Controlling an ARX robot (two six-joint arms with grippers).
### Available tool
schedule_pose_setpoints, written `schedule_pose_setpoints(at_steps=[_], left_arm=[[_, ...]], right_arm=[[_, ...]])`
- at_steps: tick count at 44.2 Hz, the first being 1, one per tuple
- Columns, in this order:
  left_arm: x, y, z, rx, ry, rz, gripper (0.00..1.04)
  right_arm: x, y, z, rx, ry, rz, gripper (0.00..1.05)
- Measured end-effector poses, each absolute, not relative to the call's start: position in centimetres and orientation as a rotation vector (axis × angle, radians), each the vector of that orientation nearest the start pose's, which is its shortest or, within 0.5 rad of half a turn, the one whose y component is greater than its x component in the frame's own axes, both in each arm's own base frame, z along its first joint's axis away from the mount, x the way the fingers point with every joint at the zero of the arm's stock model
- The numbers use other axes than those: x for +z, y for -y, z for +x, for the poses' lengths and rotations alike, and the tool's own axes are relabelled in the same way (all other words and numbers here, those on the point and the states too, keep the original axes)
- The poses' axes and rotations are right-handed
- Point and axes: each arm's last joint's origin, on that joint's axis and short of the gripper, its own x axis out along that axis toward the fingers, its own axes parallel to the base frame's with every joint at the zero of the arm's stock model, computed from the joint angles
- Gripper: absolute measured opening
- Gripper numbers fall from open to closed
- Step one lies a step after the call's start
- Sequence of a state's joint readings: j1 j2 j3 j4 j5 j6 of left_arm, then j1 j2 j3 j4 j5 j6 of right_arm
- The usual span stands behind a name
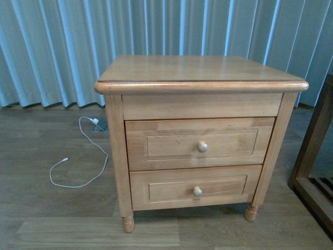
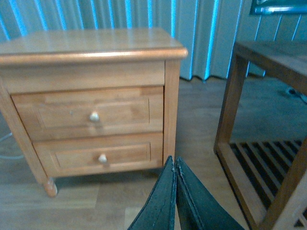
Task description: Put charger into drawer
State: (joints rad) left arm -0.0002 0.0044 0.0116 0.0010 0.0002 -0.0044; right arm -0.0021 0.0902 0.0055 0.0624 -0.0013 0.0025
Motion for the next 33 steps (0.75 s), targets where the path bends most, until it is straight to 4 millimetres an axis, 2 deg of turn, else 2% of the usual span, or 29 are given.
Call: schedule_pose_setpoints(at_steps=[4,21,28,33], left_arm=[[16.72,0.00,9.73,0.000,0.008,-0.004,0.99],[16.72,0.00,9.73,0.000,0.008,-0.004,0.99],[16.72,0.00,9.73,0.000,0.008,-0.004,0.99],[16.72,0.00,9.73,0.000,0.008,-0.004,0.99]], right_arm=[[16.55,0.02,9.77,-0.001,0.006,0.002,0.02],[16.52,0.01,9.76,0.000,0.003,0.000,0.02],[16.52,0.02,9.76,-0.001,0.003,0.000,0.33],[16.52,0.01,9.76,0.000,0.003,0.000,0.59]])
